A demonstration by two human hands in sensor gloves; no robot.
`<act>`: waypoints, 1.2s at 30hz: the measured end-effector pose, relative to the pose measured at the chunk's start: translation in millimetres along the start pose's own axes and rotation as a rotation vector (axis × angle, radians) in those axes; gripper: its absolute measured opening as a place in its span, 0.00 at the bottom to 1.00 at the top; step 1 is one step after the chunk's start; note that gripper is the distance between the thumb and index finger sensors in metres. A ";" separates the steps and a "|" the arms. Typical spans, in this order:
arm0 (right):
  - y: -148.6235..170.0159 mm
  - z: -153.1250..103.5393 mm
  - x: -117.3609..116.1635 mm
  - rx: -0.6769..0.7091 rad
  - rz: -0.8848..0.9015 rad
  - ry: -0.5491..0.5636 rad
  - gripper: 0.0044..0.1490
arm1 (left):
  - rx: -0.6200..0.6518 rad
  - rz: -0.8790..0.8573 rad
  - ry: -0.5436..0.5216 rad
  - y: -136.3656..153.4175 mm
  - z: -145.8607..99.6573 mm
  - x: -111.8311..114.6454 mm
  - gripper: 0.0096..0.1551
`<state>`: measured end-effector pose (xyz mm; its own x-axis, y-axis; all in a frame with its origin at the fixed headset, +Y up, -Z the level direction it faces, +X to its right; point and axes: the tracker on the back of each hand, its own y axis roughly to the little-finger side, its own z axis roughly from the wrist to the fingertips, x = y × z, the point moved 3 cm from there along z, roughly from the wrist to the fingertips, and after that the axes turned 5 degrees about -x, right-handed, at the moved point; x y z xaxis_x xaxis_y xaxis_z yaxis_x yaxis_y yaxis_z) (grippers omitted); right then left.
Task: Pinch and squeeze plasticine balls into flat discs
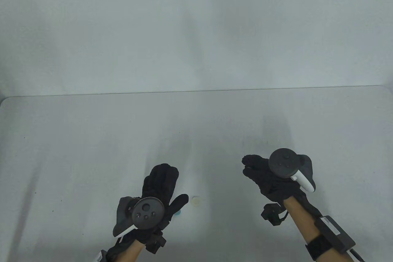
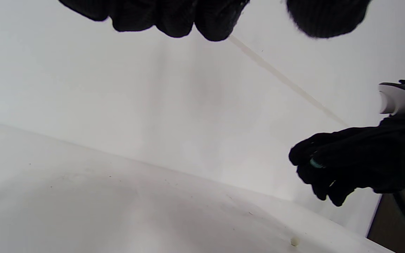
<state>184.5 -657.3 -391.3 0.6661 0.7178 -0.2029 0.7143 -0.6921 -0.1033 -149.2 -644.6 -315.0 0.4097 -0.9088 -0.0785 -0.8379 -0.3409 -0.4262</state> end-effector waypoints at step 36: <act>39.3 -33.7 -51.3 -0.071 0.747 -0.231 0.37 | -0.020 -0.034 0.035 3.3 1.9 4.7 0.48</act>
<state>185.6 -718.7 -352.1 0.9193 0.0247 -0.3929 0.1121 -0.9732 0.2010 -149.3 -649.6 -318.4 0.4253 -0.9045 -0.0324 -0.8308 -0.3759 -0.4104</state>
